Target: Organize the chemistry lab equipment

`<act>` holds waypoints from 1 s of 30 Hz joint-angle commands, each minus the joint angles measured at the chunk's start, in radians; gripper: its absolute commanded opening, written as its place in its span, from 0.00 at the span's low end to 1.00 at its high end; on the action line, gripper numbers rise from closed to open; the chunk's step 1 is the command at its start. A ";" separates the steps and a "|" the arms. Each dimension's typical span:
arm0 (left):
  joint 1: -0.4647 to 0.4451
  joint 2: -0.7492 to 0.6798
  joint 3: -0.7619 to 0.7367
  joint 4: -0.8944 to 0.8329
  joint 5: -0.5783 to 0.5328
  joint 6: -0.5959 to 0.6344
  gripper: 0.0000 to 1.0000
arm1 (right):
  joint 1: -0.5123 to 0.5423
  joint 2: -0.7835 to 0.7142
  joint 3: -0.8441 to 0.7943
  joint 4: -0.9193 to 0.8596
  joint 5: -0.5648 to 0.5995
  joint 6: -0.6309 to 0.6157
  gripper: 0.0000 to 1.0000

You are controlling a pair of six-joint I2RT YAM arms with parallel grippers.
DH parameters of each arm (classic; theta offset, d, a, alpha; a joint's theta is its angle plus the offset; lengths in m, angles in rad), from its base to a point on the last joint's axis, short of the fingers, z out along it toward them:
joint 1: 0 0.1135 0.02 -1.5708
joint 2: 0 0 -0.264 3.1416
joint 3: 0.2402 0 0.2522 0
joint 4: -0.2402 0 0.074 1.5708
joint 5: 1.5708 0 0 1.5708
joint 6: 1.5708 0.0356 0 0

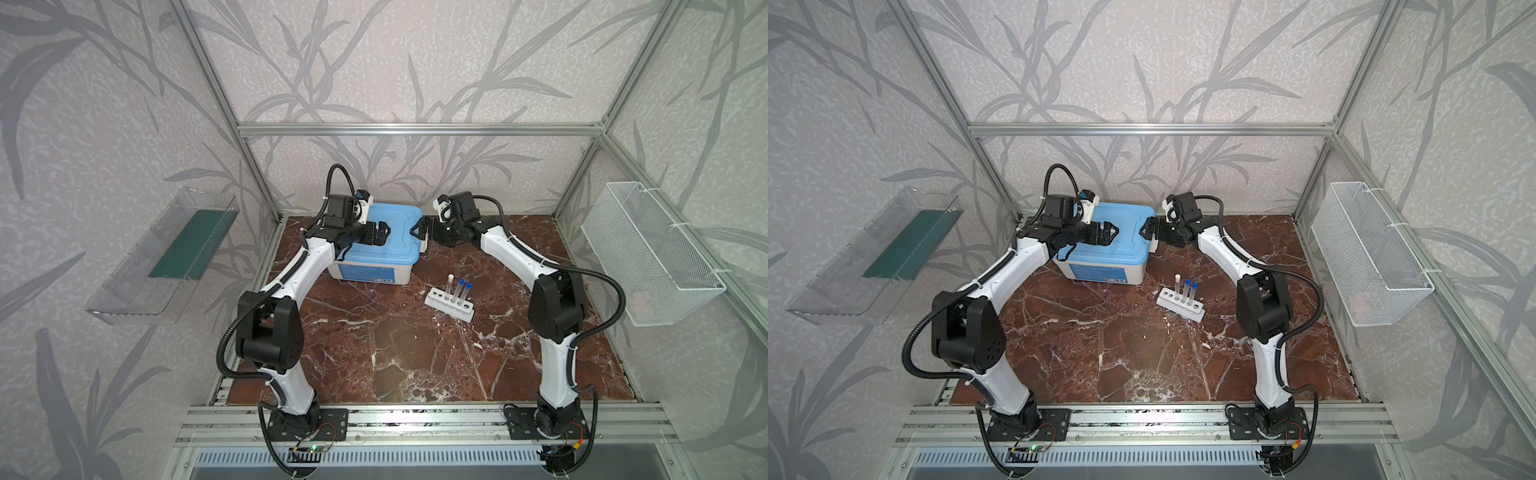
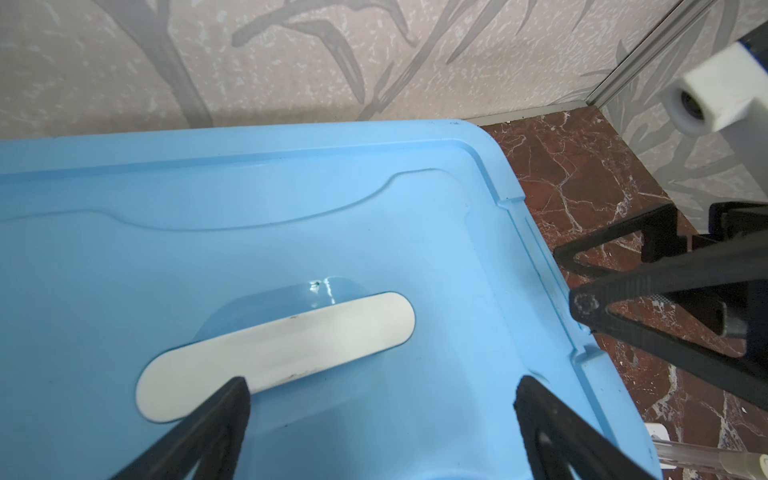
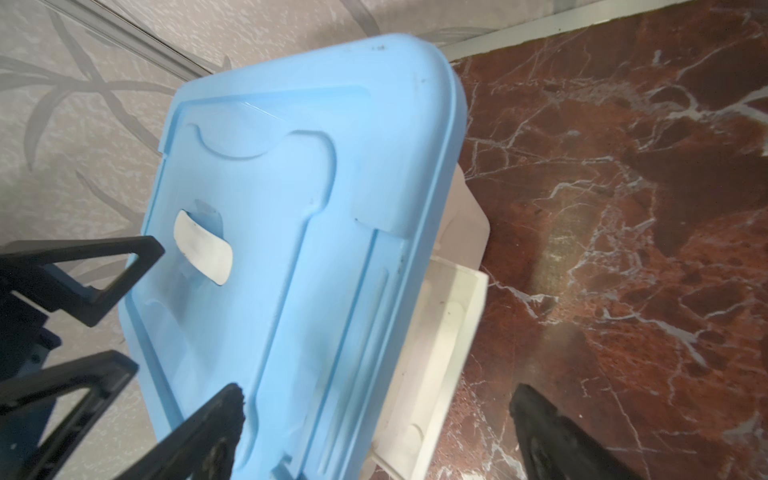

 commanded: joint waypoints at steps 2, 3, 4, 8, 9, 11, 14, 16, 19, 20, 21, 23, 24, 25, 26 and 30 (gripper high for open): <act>-0.008 0.014 -0.011 0.011 -0.009 0.004 1.00 | -0.005 -0.015 -0.031 0.088 -0.055 0.046 0.99; -0.008 0.018 -0.017 0.013 -0.010 0.003 1.00 | -0.005 -0.013 -0.038 0.096 -0.057 0.051 0.99; -0.008 0.020 -0.022 0.014 -0.009 0.003 0.99 | -0.004 -0.011 -0.041 0.099 -0.056 0.054 0.99; -0.009 0.032 -0.024 0.022 -0.005 -0.001 1.00 | -0.004 -0.001 -0.041 0.098 -0.048 0.060 0.99; -0.010 0.036 -0.024 0.024 -0.001 -0.003 0.99 | -0.005 0.001 -0.041 0.101 -0.049 0.065 0.99; -0.010 0.039 -0.023 0.027 0.003 -0.008 0.99 | -0.005 0.006 -0.040 0.107 -0.057 0.073 0.99; -0.009 0.044 -0.024 0.031 0.007 -0.011 1.00 | -0.002 0.010 -0.046 0.123 -0.066 0.080 0.99; -0.009 0.045 -0.027 0.033 0.007 -0.010 1.00 | -0.001 0.013 -0.047 0.126 -0.065 0.079 0.99; -0.009 0.045 -0.032 0.035 0.010 -0.009 1.00 | -0.002 0.020 -0.049 0.130 -0.066 0.112 0.99; -0.010 0.044 -0.033 0.036 0.011 -0.010 1.00 | 0.000 0.022 -0.050 0.136 -0.069 0.118 0.98; -0.009 0.042 -0.033 0.036 0.010 -0.008 0.99 | 0.001 0.025 -0.053 0.140 -0.071 0.124 0.97; -0.009 0.039 -0.035 0.037 0.012 -0.008 0.99 | 0.001 0.029 -0.055 0.148 -0.074 0.133 0.94; -0.009 0.037 -0.036 0.039 0.012 -0.008 1.00 | 0.001 0.032 -0.056 0.151 -0.074 0.136 0.92; -0.009 0.036 -0.039 0.039 0.012 -0.008 0.99 | 0.004 0.035 -0.055 0.152 -0.074 0.138 0.91; -0.009 0.033 -0.039 0.039 0.012 -0.008 0.99 | 0.005 0.037 -0.056 0.155 -0.074 0.139 0.90; -0.008 0.026 -0.053 0.049 0.015 -0.010 0.99 | 0.013 0.045 -0.055 0.161 -0.072 0.145 0.86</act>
